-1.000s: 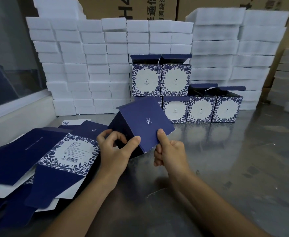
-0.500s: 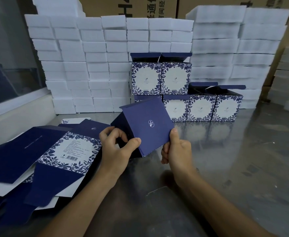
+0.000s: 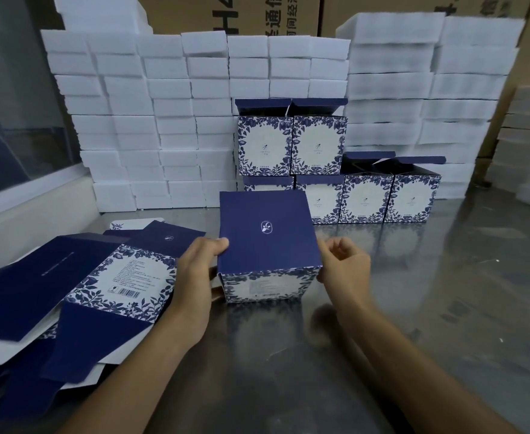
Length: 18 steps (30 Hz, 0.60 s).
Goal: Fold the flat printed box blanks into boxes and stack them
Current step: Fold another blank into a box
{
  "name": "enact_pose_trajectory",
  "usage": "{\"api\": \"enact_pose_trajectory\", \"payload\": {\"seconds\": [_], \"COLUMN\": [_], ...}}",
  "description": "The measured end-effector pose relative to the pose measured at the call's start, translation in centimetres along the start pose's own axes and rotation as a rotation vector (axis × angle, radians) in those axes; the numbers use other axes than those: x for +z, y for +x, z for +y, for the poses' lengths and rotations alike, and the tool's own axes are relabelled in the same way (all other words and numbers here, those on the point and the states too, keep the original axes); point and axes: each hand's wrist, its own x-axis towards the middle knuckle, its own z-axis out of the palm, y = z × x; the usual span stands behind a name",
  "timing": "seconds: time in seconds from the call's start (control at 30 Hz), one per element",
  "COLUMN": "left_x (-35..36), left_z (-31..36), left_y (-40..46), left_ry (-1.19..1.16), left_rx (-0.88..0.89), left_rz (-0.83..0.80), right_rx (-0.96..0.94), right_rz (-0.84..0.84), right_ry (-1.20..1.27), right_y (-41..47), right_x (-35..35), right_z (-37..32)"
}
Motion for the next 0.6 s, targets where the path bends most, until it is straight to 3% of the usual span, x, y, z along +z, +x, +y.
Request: {"api": "enact_pose_trajectory", "payload": {"seconds": [0.23,0.4,0.6], "left_x": [0.2,0.4,0.5], "left_z": [-0.5,-0.4,0.1], "left_y": [0.0,0.4,0.7], "left_ry": [-0.193,-0.1,0.036], "left_rx": [-0.024,0.024,0.209], "left_rz": [0.003,0.07,0.427], "right_rx": [0.13,0.12,-0.115], "right_rz": [-0.273,-0.335,-0.242], "right_ry": [0.28,0.306,0.022], "right_y": [-0.2,-0.4,-1.0], "right_x": [-0.4,-0.3,0.2], "right_z": [-0.9,-0.9,-1.3]}}
